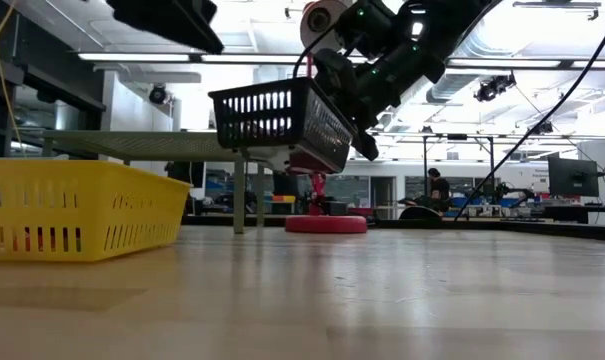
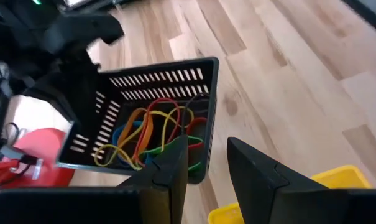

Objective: Pick & Place Office Desk Supplies
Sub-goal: Put the black bin with rubber bands on the shelf

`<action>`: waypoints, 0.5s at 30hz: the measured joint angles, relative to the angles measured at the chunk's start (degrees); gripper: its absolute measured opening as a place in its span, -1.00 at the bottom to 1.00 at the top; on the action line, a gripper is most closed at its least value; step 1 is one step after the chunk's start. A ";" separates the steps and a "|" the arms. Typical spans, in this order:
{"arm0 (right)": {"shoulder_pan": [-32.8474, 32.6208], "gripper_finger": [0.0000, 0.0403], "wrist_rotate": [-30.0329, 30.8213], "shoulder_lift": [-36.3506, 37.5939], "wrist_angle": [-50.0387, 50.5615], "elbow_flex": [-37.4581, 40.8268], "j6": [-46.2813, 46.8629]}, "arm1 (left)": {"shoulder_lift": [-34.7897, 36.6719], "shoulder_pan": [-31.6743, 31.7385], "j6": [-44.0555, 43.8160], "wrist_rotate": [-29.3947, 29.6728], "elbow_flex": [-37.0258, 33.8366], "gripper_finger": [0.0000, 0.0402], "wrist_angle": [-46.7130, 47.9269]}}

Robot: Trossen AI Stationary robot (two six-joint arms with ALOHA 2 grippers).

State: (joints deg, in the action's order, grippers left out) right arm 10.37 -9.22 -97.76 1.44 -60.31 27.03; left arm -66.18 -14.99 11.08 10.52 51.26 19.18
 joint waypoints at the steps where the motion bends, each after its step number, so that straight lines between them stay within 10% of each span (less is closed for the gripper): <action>1: 0.02 -0.99 0.03 0.00 -0.09 0.00 0.00 | -0.98 0.54 -0.18 -0.61 0.29 -0.47 -0.07; 15: 0.00 -0.99 0.09 -0.02 -0.20 0.00 -0.09 | -14.21 1.61 0.95 -2.96 8.17 -0.47 4.28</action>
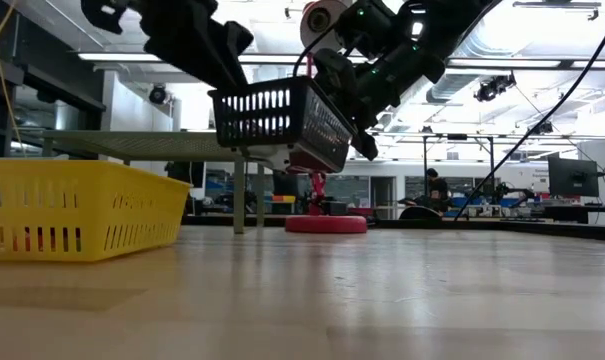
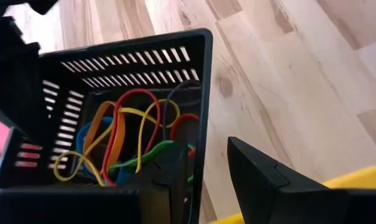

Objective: Pick & Place Office Desk Supplies
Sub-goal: Put the black bin with rubber bands on the shelf

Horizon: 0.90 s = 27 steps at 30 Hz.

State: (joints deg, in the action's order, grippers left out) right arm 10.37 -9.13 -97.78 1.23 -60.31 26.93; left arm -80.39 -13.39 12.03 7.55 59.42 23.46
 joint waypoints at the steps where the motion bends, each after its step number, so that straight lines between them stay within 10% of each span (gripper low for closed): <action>1: 0.00 -0.99 -0.02 0.00 0.00 0.00 -0.02 | -0.62 0.00 0.00 0.00 0.22 -0.47 -0.21; 15: -1.75 -0.99 -0.03 -0.02 -0.17 0.00 -0.10 | -2.12 0.20 -0.26 0.02 0.23 -0.48 0.84; 27: -2.94 -0.99 -0.07 -0.04 -0.59 0.00 -0.06 | -2.73 -1.00 0.20 -2.32 0.23 -0.91 1.02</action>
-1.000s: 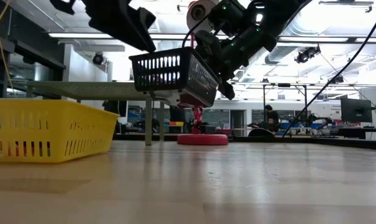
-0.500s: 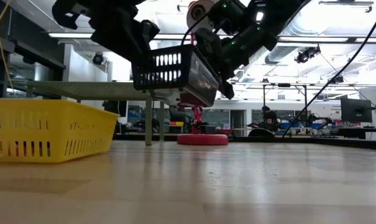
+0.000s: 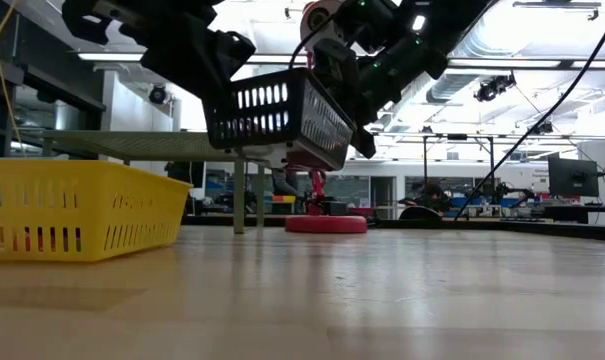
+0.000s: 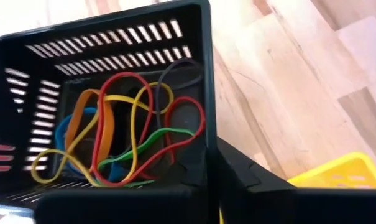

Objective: Pick & Place Office Desk Supplies
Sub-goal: Put the black bin with rubber bands on the shelf

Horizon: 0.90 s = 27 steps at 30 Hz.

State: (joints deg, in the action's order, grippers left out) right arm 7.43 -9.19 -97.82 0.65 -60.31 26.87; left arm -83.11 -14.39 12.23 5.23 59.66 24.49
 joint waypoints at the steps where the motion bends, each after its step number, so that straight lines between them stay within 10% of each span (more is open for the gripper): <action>1: -0.01 -0.99 -0.12 0.00 -0.09 0.00 0.01 | 0.00 -0.03 -0.02 -0.36 0.00 -0.95 0.00; 27: -2.90 -0.82 0.36 0.00 -0.18 0.04 0.12 | 0.00 -0.07 -0.20 -2.12 -0.02 -0.99 0.00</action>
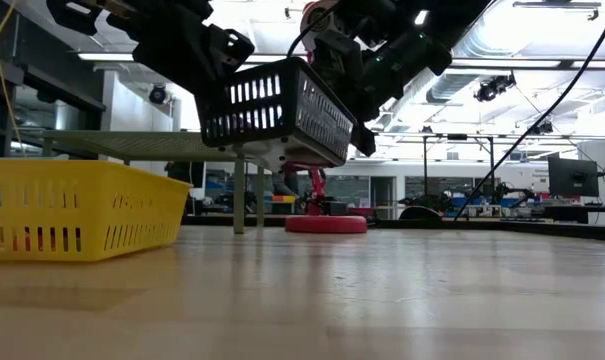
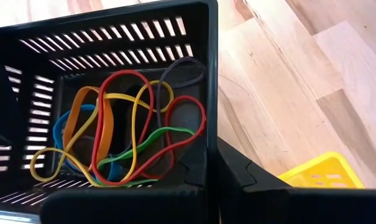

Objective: Pick & Place Office Desk Supplies
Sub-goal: Put the black bin with rubber bands on the shelf

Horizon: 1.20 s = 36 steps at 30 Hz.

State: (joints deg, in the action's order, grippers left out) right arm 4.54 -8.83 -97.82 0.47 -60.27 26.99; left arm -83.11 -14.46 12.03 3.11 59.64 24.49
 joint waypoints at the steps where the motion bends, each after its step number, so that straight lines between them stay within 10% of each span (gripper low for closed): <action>1: 0.00 -0.79 0.01 0.00 -0.12 0.00 -0.01 | 0.00 0.00 0.00 0.00 0.00 -0.99 -0.02; 36: 0.07 -0.20 1.37 0.00 -6.98 -0.04 -1.78 | 0.00 -2.97 0.04 2.99 -0.04 -0.99 0.22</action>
State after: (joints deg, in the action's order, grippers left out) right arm 4.60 -7.46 -97.82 -6.50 -60.31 25.21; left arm -83.11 -17.43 12.07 6.11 59.59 24.71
